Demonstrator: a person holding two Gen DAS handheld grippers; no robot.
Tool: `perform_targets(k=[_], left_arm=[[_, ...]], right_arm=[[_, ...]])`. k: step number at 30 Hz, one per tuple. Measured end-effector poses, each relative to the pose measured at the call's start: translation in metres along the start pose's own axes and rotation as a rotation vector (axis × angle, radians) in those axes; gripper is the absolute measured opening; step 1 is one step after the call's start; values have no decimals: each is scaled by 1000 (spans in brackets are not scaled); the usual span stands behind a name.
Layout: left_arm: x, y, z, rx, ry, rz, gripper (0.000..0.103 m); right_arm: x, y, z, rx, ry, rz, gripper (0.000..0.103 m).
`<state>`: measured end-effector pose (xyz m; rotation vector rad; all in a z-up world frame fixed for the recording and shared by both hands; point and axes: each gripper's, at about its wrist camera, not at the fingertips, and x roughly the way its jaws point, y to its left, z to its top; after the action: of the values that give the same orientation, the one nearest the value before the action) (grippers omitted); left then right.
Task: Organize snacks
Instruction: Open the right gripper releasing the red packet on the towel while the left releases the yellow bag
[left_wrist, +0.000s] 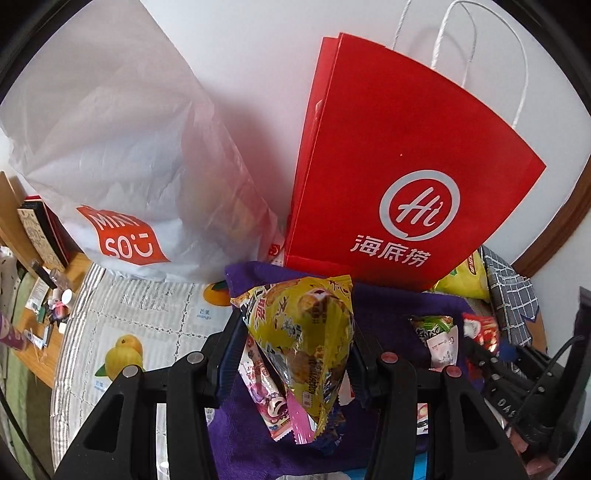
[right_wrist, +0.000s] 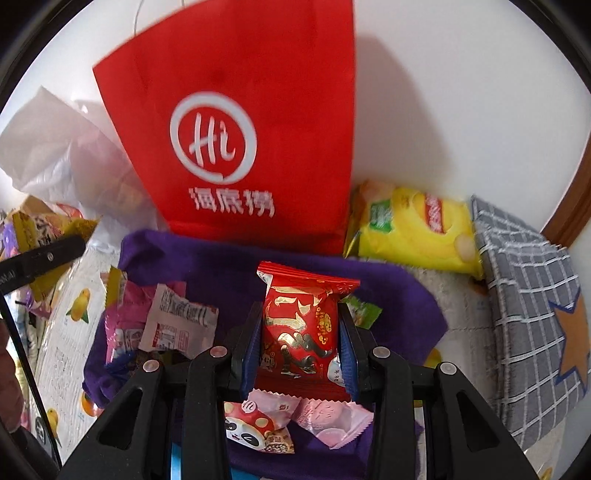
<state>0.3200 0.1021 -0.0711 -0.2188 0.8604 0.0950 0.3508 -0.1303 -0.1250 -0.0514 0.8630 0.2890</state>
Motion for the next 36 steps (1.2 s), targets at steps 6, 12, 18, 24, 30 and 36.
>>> perform_targets(k=[6, 12, 18, 24, 30, 36], left_arm=[[3, 0, 0, 4, 4, 0, 47], [7, -6, -2, 20, 15, -1, 47], [15, -10, -5, 29, 44, -24, 47], [28, -22, -11, 59, 86, -32, 47], [39, -37, -18, 98, 123, -33, 47], [48, -49, -24, 129, 155, -40, 47]], right_arm=[[19, 10, -5, -42, 70, -19, 37], [29, 10, -8, -48, 105, -37, 37], [33, 9, -10, -55, 125, -39, 37], [35, 7, -7, -60, 128, -45, 37], [30, 2, -5, -54, 122, -45, 40], [26, 0, -4, -54, 120, -49, 40]])
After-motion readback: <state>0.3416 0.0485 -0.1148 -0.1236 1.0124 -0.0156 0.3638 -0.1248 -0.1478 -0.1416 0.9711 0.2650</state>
